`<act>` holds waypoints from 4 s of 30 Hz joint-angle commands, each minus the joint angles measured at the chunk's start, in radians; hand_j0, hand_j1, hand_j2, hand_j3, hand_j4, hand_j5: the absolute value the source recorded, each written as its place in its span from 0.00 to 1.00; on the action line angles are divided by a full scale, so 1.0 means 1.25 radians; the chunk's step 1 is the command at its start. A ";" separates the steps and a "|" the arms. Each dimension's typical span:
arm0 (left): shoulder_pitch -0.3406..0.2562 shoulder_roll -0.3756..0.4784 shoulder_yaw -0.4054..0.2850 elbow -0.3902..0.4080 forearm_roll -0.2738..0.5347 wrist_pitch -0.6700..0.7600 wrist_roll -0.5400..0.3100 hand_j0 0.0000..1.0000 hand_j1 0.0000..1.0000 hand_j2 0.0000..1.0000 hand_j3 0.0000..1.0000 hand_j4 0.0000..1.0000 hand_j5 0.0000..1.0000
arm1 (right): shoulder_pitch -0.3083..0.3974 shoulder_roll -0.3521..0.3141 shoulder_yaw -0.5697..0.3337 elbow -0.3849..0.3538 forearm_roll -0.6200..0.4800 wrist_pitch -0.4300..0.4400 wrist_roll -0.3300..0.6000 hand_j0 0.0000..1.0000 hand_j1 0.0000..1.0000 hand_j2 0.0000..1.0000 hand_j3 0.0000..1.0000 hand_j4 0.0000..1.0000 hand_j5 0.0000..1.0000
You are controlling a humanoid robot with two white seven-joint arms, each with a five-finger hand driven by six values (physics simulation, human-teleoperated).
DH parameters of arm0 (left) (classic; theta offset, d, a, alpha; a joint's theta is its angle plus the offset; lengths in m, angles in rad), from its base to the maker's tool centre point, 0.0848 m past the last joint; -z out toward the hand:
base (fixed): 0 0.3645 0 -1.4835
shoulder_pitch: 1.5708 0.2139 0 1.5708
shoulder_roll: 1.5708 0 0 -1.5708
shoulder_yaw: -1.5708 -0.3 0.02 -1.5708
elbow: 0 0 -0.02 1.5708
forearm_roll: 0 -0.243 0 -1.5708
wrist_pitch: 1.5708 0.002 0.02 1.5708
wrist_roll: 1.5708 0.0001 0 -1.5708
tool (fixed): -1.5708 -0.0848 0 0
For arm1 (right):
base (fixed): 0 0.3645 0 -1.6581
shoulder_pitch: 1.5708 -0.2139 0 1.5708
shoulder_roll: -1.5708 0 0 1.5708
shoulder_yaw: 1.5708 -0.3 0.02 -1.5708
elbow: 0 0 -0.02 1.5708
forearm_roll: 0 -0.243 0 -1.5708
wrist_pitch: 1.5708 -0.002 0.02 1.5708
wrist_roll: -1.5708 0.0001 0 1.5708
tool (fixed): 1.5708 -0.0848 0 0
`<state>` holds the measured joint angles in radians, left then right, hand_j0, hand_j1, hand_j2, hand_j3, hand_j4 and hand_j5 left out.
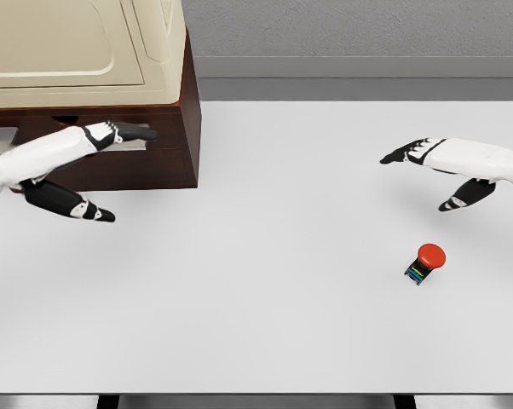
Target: Open the cabinet drawer with left arm, and place a switch into the drawer with right arm
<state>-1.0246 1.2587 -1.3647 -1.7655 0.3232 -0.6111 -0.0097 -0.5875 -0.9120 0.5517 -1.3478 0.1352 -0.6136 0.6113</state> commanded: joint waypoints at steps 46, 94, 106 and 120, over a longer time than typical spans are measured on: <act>0.009 0.030 0.097 0.036 0.080 0.226 -0.195 1.00 1.00 1.00 1.00 1.00 1.00 | 0.190 -0.153 0.013 -0.220 -0.015 0.002 0.000 0.84 0.84 0.84 0.84 0.84 0.84; 0.167 0.095 0.191 0.011 0.088 0.257 -0.263 1.00 1.00 1.00 1.00 1.00 1.00 | 0.090 -0.093 0.014 -0.213 -0.016 0.002 0.000 0.49 0.49 0.49 0.49 0.49 0.49; 0.201 0.125 0.193 0.001 0.146 0.177 -0.292 1.00 1.00 1.00 1.00 1.00 1.00 | -0.031 -0.007 0.095 -0.210 -0.010 0.002 0.000 0.48 0.48 0.48 0.48 0.48 0.48; 0.252 0.187 0.196 0.000 0.214 0.142 -0.294 1.00 1.00 1.00 1.00 1.00 1.00 | -0.167 0.087 0.188 -0.204 -0.008 0.002 0.000 0.48 0.48 0.48 0.48 0.48 0.48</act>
<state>-0.7074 1.4765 -1.0966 -1.7856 0.7024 -0.4390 -0.3900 -0.8023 -0.8235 0.7629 -1.6032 0.1313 -0.6132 0.6109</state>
